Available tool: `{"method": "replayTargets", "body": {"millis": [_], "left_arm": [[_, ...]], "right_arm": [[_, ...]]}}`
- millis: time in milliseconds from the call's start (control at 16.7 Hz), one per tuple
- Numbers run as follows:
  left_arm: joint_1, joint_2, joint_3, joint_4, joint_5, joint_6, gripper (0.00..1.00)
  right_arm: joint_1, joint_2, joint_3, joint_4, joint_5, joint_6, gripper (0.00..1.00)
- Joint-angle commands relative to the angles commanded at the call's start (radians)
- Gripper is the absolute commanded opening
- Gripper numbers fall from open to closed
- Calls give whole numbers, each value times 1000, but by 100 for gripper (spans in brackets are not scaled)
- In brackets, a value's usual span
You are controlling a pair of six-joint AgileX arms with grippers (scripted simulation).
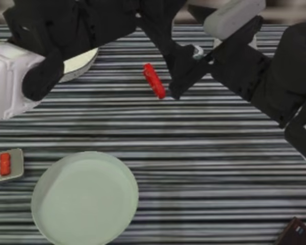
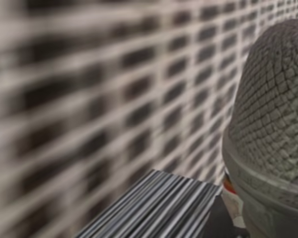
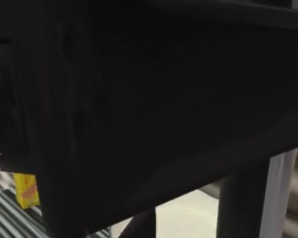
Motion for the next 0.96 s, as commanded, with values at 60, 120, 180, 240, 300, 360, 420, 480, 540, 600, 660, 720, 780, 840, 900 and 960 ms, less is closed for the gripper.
{"method": "replayTargets", "body": {"millis": [60, 120, 180, 240, 300, 360, 420, 480, 540, 600, 660, 720, 780, 840, 900, 960], "left_arm": [[0, 0, 0, 0, 0, 0, 0], [0, 0, 0, 0, 0, 0, 0], [0, 0, 0, 0, 0, 0, 0], [0, 0, 0, 0, 0, 0, 0], [0, -5, 5, -2, -5, 4, 0], [2, -6, 4, -2, -3, 4, 0], [10, -11, 0, -2, 6, 4, 0], [26, -18, -7, -2, 20, 3, 0], [44, -27, -16, -2, 37, 2, 0], [68, -38, -27, -2, 56, 1, 0], [91, -48, -37, -2, 75, 0, 0], [114, -59, -47, -2, 95, -1, 0], [134, -68, -56, -2, 111, -2, 0], [150, -76, -64, -2, 124, -3, 0], [159, -80, -68, -2, 132, -3, 0], [162, -81, -69, -2, 134, -3, 0]], "right_arm": [[0, 0, 0, 0, 0, 0, 100], [0, 0, 0, 0, 0, 0, 100], [0, 0, 0, 0, 0, 0, 100], [0, 0, 0, 0, 0, 0, 100], [-4, 6, -6, 0, 4, -3, 100], [-4, 3, -9, -1, 4, -3, 100], [-7, -10, -22, -4, 2, -4, 100], [-12, -34, -45, -9, -1, -4, 100], [-18, -69, -76, -14, -5, -4, 100], [-23, -112, -110, -20, -11, -3, 100], [-28, -160, -145, -26, -19, -3, 100], [-31, -204, -180, -32, -27, -2, 100], [-34, -238, -211, -36, -34, -2, 100], [-36, -262, -234, -38, -40, -2, 100], [-37, -274, -246, -40, -43, -2, 100], [-37, -277, -248, -40, -44, -2, 100]]}}
